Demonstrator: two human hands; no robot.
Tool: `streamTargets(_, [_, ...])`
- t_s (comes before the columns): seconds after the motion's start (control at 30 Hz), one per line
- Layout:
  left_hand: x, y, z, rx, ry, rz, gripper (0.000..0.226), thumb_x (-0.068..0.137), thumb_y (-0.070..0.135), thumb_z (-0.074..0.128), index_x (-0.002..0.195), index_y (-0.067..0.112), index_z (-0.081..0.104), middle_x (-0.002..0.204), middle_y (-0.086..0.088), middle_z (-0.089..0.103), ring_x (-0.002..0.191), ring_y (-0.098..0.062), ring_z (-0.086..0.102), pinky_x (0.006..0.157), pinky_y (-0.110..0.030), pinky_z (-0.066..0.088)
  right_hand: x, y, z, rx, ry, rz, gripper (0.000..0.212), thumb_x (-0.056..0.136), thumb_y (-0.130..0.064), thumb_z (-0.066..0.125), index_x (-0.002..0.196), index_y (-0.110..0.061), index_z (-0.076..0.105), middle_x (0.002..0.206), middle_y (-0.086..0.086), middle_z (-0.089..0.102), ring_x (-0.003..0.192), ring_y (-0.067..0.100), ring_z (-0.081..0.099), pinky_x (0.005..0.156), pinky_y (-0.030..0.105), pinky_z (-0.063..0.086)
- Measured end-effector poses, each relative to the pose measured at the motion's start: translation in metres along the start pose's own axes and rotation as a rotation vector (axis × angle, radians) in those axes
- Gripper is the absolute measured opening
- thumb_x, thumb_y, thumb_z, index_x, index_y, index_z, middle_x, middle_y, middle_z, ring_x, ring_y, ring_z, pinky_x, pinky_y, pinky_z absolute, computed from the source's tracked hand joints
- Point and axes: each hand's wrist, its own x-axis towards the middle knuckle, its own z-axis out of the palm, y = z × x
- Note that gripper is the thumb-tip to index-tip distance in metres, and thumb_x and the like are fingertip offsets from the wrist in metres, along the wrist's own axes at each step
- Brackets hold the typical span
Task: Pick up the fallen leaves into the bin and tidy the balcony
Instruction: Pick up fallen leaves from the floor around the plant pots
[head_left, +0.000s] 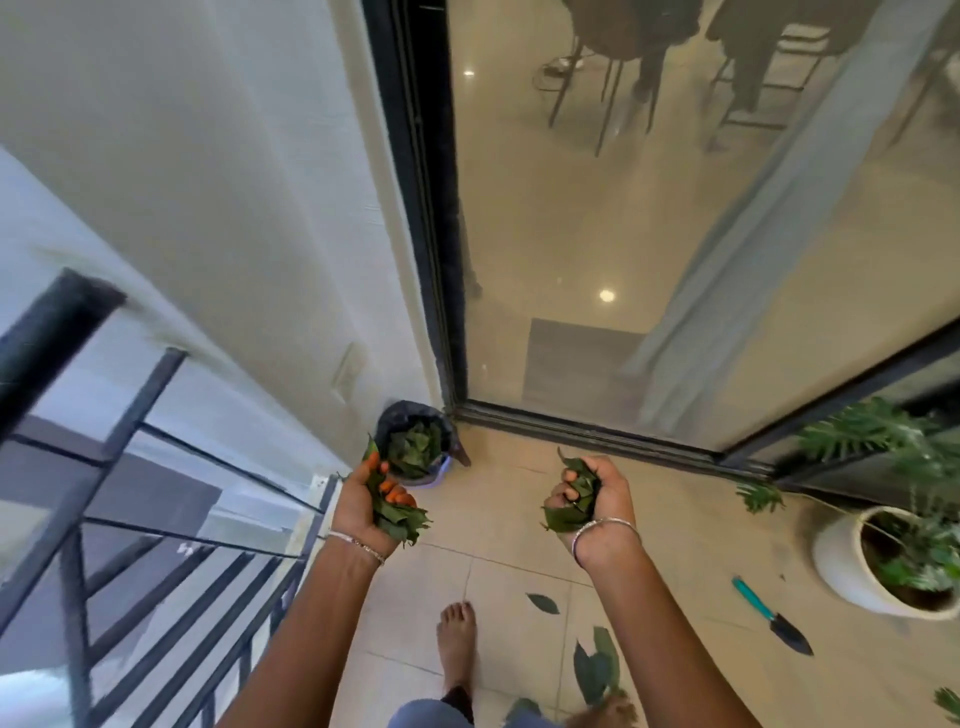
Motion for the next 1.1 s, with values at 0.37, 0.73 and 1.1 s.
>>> streamTargets(0.37, [0.108, 0.057, -0.032, 0.107, 0.208, -0.08, 0.035, 0.096, 0.036, 0.056, 0.068, 0.017, 0.048, 0.043, 0.003, 0.041, 0.031, -0.01, 0.035, 0.036, -0.014, 0.034, 0.11, 0.085, 0.047, -0.216, 0.162, 0.117, 0.015, 0.087, -0.024, 0.059, 0.075, -0.015, 0.056, 0.054, 0.001, 0.049, 0.036, 0.011, 0.039, 0.039, 0.015, 0.034])
streamTargets(0.73, [0.335, 0.049, -0.06, 0.046, 0.254, -0.109, 0.028, 0.1, 0.026, 0.05, 0.075, 0.014, 0.053, 0.049, 0.001, 0.058, 0.036, -0.014, 0.052, 0.042, -0.017, 0.045, 0.338, 0.146, 0.048, -0.363, 0.246, 0.22, 0.02, 0.092, -0.026, 0.056, 0.075, -0.015, 0.056, 0.048, -0.003, 0.049, 0.036, 0.01, 0.043, 0.04, 0.016, 0.036])
streamTargets(1.1, [0.532, 0.024, -0.135, 0.007, 0.262, -0.273, 0.092, 0.054, 0.057, 0.085, 0.136, 0.025, 0.054, 0.136, -0.016, 0.056, 0.123, -0.042, 0.053, 0.099, -0.058, 0.046, 0.494, 0.193, 0.0, -0.525, 0.289, 0.285, 0.026, 0.094, -0.026, 0.053, 0.07, -0.016, 0.05, 0.046, -0.003, 0.046, 0.036, 0.011, 0.041, 0.045, 0.019, 0.033])
